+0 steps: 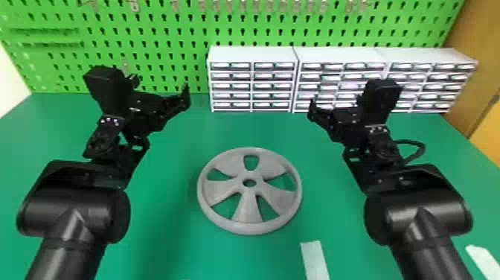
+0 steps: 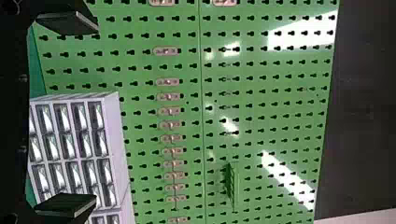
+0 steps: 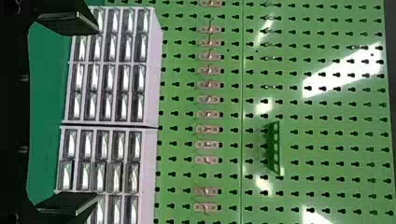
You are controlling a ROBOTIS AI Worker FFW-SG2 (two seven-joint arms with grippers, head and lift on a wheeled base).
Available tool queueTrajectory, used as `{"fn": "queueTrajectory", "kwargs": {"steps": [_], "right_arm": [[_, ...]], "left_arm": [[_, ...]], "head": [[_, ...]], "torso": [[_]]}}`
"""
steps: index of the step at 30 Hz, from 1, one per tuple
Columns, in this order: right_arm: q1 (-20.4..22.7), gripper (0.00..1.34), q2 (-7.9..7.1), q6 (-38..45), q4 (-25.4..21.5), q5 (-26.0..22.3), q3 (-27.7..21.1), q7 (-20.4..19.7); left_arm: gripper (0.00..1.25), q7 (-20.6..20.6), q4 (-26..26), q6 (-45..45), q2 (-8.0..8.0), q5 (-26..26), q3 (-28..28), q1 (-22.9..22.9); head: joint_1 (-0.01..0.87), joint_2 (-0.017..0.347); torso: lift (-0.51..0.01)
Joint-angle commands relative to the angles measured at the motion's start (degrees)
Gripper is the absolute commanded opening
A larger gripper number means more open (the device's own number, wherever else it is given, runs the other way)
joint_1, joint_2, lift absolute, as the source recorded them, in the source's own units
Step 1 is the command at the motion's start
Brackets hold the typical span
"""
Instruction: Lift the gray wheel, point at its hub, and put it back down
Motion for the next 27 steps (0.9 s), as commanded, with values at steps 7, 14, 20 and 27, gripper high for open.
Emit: {"fn": "queueTrajectory", "kwargs": {"steps": [7,14,20,27], "right_arm": [[-0.3,1.28,-0.33,0.2,0.0,0.1,-0.4,0.0],[-0.1,1.28,-0.51,0.3,0.0,0.1,-0.4,0.0],[0.0,1.28,-0.51,0.3,0.0,0.2,-0.5,0.0],[-0.3,1.28,-0.51,0.3,0.0,0.2,-0.4,0.0]], "left_arm": [[1.22,0.1,0.0,0.0,-0.23,0.1,0.2,0.3],[1.22,0.0,0.0,0.0,-0.23,0.1,0.2,0.6],[1.22,0.0,0.0,0.1,-0.23,0.1,0.0,0.5],[1.21,0.0,0.0,0.1,-0.23,0.1,0.2,0.5]], "head": [[0.692,0.048],[0.692,0.048],[0.692,0.048],[0.692,0.048]], "torso": [[-0.088],[-0.088],[-0.088],[-0.088]]}}
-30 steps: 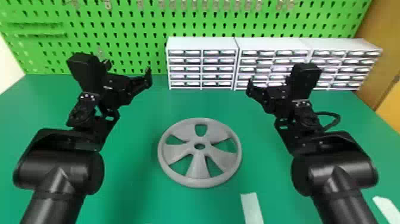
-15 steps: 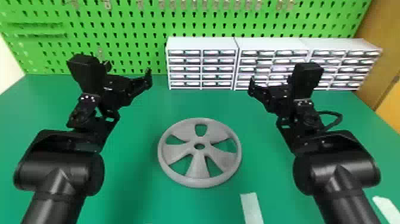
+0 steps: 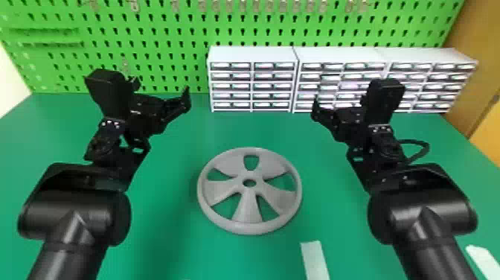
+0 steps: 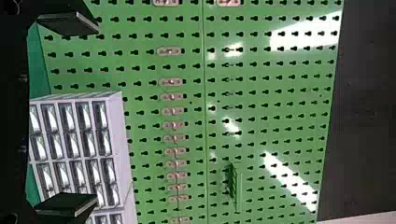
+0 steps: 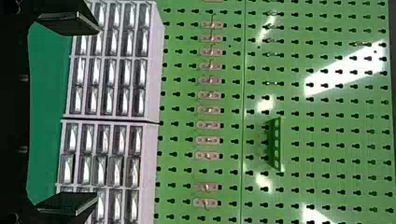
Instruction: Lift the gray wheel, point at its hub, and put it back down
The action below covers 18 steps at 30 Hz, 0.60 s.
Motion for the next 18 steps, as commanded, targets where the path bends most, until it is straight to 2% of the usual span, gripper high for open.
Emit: {"fn": "queueTrajectory", "kwargs": {"steps": [1,18], "right_arm": [[-0.1,1.28,-0.01,0.0,0.0,0.0,0.2,0.0],[-0.2,1.28,0.08,0.0,0.0,0.0,0.1,0.0]], "left_arm": [[1.21,0.0,0.0,0.0,0.0,0.0,0.0,0.0],[1.21,0.0,0.0,0.0,0.0,0.1,0.1,-0.1]], "head": [[0.692,0.048],[0.692,0.048]], "torso": [[-0.088],[-0.088]]}}
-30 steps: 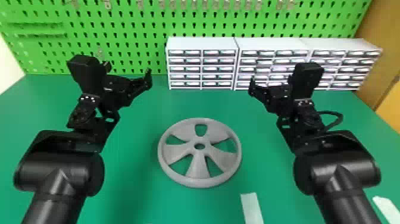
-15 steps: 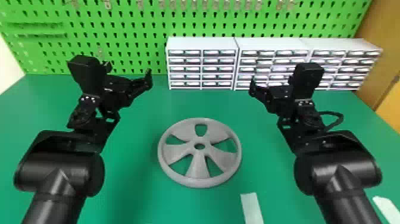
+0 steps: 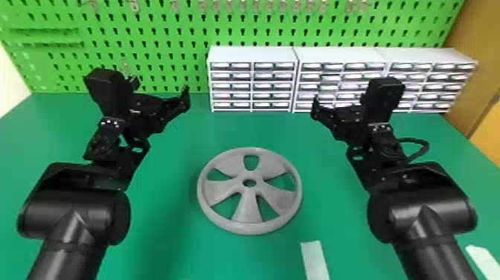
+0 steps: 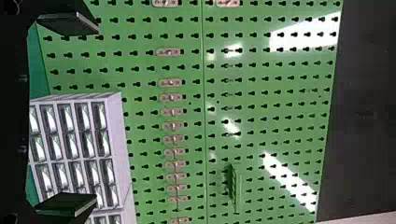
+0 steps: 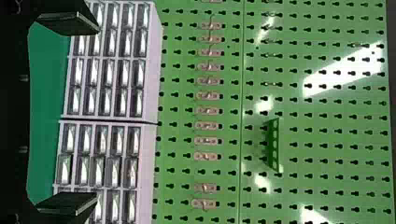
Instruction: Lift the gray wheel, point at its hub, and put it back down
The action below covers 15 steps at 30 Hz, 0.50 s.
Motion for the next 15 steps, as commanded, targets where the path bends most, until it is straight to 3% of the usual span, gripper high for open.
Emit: {"fn": "queueTrajectory", "kwargs": {"steps": [1,15], "right_arm": [[0.0,1.28,0.07,0.0,0.0,0.0,0.0,0.0],[-0.1,1.28,-0.02,0.0,0.1,0.1,0.3,0.0]], "left_arm": [[1.21,0.0,0.0,0.0,0.0,0.0,0.0,0.0],[1.21,0.0,0.0,0.1,0.09,0.1,0.1,0.1]], "head": [[0.692,0.048],[0.692,0.048]], "torso": [[-0.088],[-0.088]]}}
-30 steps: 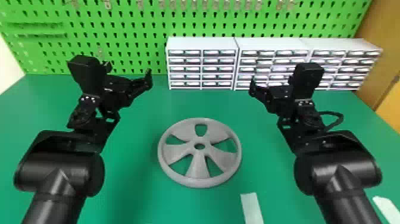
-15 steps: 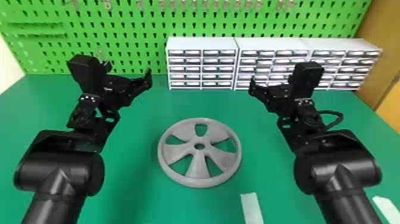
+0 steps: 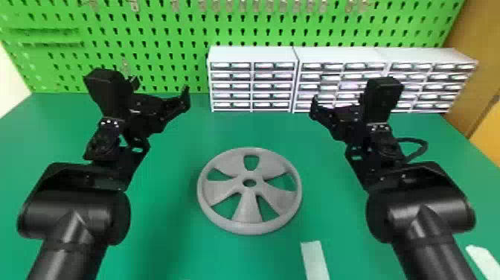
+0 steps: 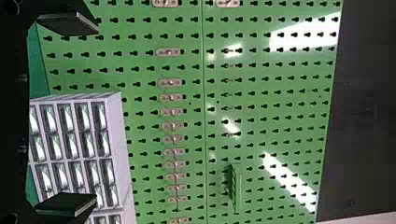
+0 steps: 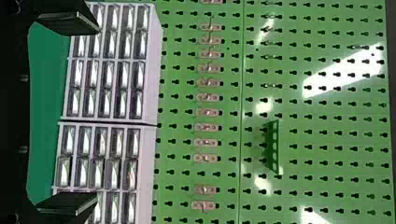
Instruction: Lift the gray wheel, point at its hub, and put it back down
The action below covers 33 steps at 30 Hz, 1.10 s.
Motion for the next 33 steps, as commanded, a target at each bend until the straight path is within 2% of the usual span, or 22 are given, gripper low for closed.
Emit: {"fn": "queueTrajectory", "kwargs": {"steps": [1,33], "right_arm": [[0.0,1.28,-0.08,0.0,0.0,0.0,0.1,0.0],[-0.1,1.28,-0.34,0.0,0.0,0.0,0.3,0.0]], "left_arm": [[1.21,0.0,0.0,0.1,-0.01,0.0,0.1,0.1],[1.21,0.0,0.0,0.7,0.08,0.2,0.0,0.1]], "head": [[0.692,0.048],[0.692,0.048]], "torso": [[-0.088],[-0.088]]}}
